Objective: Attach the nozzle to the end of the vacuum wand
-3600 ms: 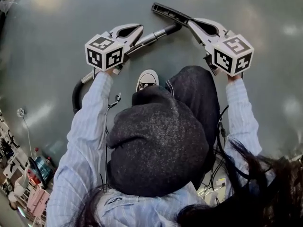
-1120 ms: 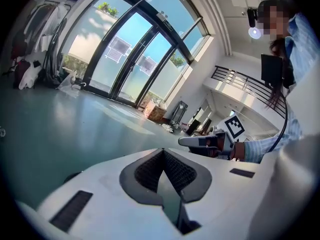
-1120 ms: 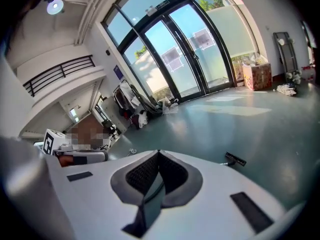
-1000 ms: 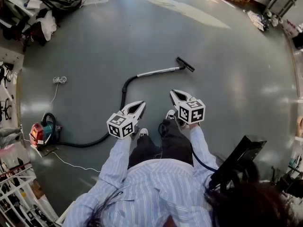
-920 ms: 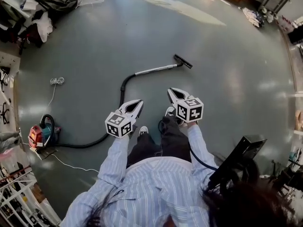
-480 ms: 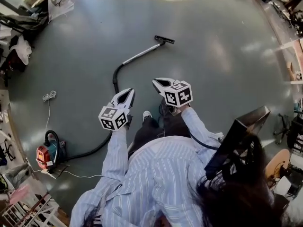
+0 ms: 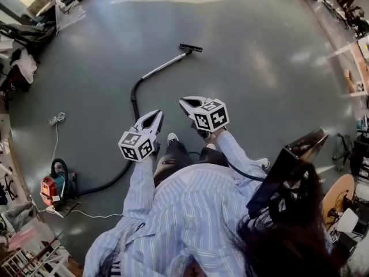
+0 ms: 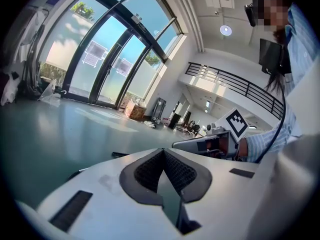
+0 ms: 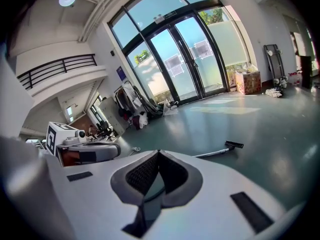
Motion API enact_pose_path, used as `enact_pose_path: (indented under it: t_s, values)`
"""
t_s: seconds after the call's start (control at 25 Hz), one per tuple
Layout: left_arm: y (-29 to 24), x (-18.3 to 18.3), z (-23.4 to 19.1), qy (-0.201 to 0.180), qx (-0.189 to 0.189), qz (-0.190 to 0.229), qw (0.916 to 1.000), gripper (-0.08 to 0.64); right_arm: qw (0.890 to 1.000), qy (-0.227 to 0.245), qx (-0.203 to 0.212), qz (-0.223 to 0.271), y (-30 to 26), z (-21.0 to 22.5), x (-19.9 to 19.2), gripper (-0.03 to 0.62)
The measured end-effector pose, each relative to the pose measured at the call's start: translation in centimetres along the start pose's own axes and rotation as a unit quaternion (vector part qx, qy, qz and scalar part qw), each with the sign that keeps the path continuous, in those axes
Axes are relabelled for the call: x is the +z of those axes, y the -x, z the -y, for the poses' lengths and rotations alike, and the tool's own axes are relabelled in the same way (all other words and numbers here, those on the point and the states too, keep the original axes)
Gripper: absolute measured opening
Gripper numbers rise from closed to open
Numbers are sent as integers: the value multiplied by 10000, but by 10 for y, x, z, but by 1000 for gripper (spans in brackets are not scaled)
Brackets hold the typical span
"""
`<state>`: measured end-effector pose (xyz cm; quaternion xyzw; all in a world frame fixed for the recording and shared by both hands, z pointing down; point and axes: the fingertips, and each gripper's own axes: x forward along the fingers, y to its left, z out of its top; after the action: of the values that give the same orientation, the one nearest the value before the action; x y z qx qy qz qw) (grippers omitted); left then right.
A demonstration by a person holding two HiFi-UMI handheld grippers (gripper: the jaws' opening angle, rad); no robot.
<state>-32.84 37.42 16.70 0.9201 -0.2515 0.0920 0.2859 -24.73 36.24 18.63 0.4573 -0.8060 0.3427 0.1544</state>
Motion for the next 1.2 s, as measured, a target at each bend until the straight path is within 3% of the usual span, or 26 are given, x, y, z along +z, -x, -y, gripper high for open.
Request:
enact_pose_path:
  t_s: [0.24, 0.6, 1.2]
  values:
    - [-22, -26, 68, 120, 87, 92, 9998, 5, 9995, 299, 52, -98, 73, 14, -42, 5]
    - [-53, -81, 192, -116, 3, -85, 9999, 5, 9999, 88, 120, -37, 172, 52, -95, 5]
    - [-8, -116, 217, -147, 606, 42, 9980, 5, 9950, 689, 680, -254, 183, 8, -130, 5]
